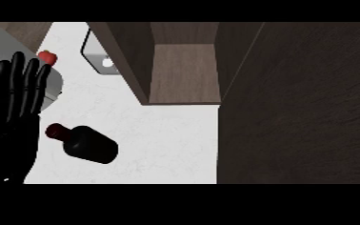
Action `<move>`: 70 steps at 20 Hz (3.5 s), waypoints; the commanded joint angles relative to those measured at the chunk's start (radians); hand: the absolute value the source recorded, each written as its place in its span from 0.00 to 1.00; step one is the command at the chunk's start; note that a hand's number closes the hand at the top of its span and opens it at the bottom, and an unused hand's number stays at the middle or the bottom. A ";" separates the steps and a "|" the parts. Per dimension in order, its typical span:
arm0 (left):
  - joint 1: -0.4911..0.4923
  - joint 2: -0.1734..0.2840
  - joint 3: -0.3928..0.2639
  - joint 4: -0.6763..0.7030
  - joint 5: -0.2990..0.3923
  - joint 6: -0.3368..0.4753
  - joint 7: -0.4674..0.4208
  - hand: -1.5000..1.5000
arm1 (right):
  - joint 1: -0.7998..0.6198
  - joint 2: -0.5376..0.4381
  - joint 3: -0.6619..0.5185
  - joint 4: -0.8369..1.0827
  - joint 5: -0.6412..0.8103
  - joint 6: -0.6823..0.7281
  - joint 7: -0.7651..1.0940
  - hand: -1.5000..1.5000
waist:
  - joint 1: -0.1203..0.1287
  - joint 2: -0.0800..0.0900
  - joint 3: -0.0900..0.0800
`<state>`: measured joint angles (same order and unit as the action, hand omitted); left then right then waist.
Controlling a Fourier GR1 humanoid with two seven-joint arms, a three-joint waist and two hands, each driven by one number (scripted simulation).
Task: Pick up the wine, place it into the cabinet and close the cabinet
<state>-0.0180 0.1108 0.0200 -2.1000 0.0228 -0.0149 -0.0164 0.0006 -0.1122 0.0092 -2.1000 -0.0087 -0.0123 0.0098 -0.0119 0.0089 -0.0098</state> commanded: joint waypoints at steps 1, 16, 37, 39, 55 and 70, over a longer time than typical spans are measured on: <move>-0.001 0.035 0.069 0.019 0.098 -0.066 0.008 0.00 | 0.036 0.001 -0.032 -0.002 0.009 0.002 -0.034 0.00 | 0.011 -0.009 0.010; 0.072 0.133 0.143 -0.239 0.607 -0.099 0.464 0.00 | 0.136 0.059 0.253 -0.360 -0.047 -0.002 0.362 0.00 | 0.020 -0.011 0.009; -0.062 0.197 0.199 -0.262 0.578 0.070 0.694 0.00 | 0.087 0.026 0.411 -0.588 0.102 -0.144 0.621 0.00 | 0.004 -0.013 0.009; 0.011 0.180 0.235 -0.248 0.594 -0.015 0.623 0.00 | 0.065 0.049 0.483 -0.578 0.157 -0.186 0.641 0.00 | 0.009 -0.014 0.008; 0.120 0.109 0.223 -0.031 0.513 -0.216 0.412 0.00 | -0.006 -0.018 0.525 -0.542 0.195 -0.285 0.652 0.00 | 0.006 -0.013 0.008; 0.160 0.026 0.187 0.215 0.294 -0.268 0.159 0.00 | 0.021 -0.095 0.562 -0.571 0.182 -0.350 0.626 0.00 | 0.001 -0.012 0.009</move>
<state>0.1395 0.1563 0.2207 -1.9233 0.3678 -0.2855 0.1783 -0.0261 -0.1837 0.5534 -2.5088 0.0728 -0.3559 0.5983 -0.0125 -0.0048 -0.0017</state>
